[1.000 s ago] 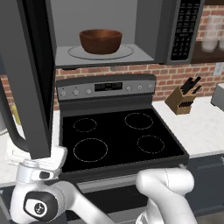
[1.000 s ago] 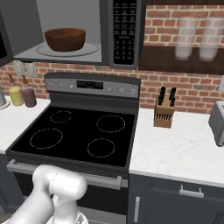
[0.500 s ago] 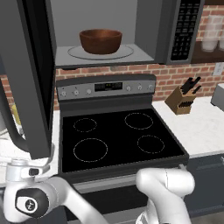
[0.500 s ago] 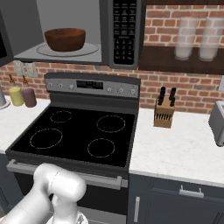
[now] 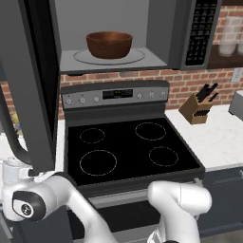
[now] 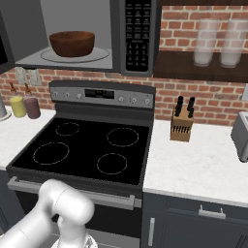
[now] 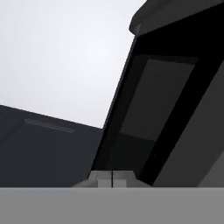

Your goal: Open the microwave, place the bowl with waffle inside the microwave, then close the microwave door and turn it on.

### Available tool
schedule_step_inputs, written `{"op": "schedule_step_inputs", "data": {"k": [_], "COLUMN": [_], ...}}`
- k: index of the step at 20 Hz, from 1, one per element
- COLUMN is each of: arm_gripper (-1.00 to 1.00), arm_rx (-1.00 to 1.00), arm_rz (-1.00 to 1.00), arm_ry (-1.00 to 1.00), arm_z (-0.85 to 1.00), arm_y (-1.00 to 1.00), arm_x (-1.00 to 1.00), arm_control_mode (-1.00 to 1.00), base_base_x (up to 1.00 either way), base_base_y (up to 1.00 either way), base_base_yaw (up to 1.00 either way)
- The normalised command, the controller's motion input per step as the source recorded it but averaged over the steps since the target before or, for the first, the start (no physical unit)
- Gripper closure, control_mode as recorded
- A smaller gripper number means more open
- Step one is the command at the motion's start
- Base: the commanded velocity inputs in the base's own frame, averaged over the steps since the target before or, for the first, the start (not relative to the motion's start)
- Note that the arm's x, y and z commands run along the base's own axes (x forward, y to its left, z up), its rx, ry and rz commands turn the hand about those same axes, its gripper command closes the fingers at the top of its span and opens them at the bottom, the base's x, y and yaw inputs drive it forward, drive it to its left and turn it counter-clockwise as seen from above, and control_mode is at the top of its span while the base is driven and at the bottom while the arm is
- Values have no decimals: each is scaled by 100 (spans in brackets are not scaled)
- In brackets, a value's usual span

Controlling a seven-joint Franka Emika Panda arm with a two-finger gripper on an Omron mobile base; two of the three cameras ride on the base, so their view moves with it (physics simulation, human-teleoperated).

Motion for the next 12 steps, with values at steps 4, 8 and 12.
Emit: {"op": "schedule_step_inputs", "data": {"k": [4, 8, 12], "arm_gripper": [100, 100, 100], "arm_rx": [5, 13, 28], "arm_rz": [0, -4, 0], "arm_ry": [-35, -41, -34], "arm_z": [63, 49, 42], "arm_y": [0, -3, -33], "arm_x": [-10, -32, -47], "arm_control_mode": [-100, -100, -100], "base_base_x": [0, 0, 0], "base_base_y": [0, 0, 0], "base_base_yaw": [0, 0, 0]}}
